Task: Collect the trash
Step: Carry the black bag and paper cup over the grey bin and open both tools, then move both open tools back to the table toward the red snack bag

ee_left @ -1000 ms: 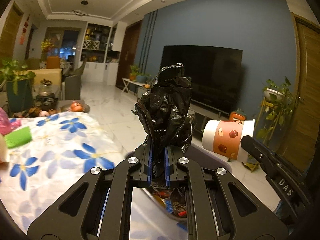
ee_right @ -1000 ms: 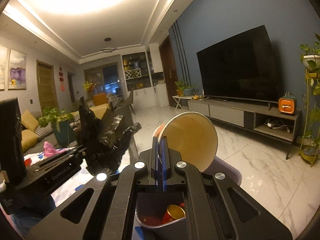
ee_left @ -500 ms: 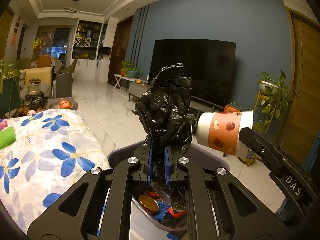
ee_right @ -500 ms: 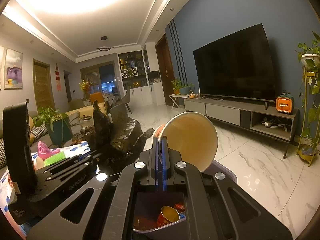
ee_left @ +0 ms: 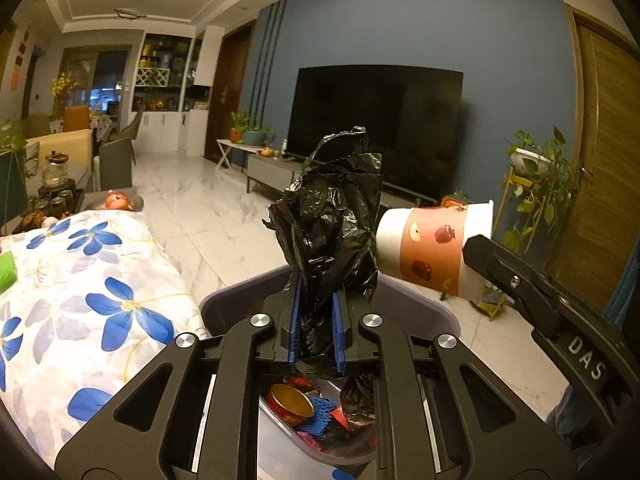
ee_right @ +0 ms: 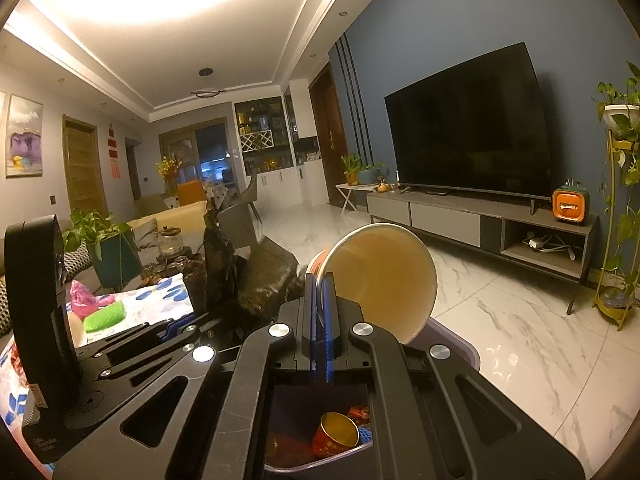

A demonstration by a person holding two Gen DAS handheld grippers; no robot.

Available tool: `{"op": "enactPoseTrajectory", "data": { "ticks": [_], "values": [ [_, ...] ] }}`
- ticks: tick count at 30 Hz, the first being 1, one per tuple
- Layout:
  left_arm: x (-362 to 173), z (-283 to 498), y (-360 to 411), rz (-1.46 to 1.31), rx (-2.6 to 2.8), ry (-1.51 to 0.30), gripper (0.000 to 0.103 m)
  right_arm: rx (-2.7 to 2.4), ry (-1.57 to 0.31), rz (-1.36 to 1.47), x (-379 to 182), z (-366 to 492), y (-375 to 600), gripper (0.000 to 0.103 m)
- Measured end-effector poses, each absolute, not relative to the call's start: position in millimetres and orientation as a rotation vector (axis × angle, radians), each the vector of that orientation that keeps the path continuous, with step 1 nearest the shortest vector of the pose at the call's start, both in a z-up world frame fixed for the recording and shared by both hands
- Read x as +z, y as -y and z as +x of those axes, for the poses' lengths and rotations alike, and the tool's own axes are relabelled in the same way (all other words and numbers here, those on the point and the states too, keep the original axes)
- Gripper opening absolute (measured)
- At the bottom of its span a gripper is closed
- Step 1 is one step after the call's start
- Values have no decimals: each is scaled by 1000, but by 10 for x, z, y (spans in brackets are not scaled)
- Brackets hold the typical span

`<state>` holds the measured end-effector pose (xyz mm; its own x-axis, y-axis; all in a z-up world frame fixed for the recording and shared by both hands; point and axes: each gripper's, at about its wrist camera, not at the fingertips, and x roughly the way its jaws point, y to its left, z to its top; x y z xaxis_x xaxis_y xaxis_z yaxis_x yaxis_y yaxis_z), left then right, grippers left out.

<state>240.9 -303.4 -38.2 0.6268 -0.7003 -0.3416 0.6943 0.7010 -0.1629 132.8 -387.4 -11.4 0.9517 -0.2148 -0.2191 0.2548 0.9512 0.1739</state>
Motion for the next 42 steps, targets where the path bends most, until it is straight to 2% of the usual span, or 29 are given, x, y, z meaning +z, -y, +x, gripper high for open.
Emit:
{"op": "enactPoseTrajectory", "data": {
  "ticks": [2,4,5,7,8,14,15,16,17,21,28,33,42],
  "values": [
    [-399,2414,3014,-12,-799,-401,28,-241,-205,203,-123,1343,3876,4],
    [-415,2421,2973,-21,-790,-400,51,-241,-212,204,-126,1360,3869,4],
    [-419,2432,2932,-35,-787,-402,56,-240,-216,204,-130,1370,3870,4],
    [-419,2453,2856,-62,-769,-403,73,-238,-225,202,-138,1398,3869,4],
    [-418,2469,2792,-83,-759,-404,75,-238,-231,202,-148,1416,3865,4],
    [-404,2454,2487,-125,-691,-406,83,-230,-271,213,-204,1510,3862,4],
    [-402,2434,2432,-126,-670,-401,84,-228,-279,221,-218,1527,3881,13],
    [-405,2404,2354,-127,-649,-392,85,-230,-284,228,-229,1535,3885,29],
    [-406,2377,2306,-125,-634,-389,86,-232,-283,234,-238,1532,3885,34],
    [-435,2263,2039,-119,-556,-373,88,-242,-290,231,-240,1505,3847,39],
    [-442,2088,1618,-146,-427,-370,94,-259,-275,201,-210,1366,3661,69],
    [-453,1985,1337,-133,-337,-370,94,-241,-277,195,-207,1290,3492,76],
    [-453,1791,744,-116,-185,-346,94,-168,-281,192,-207,1291,3116,77]
  ]
}}
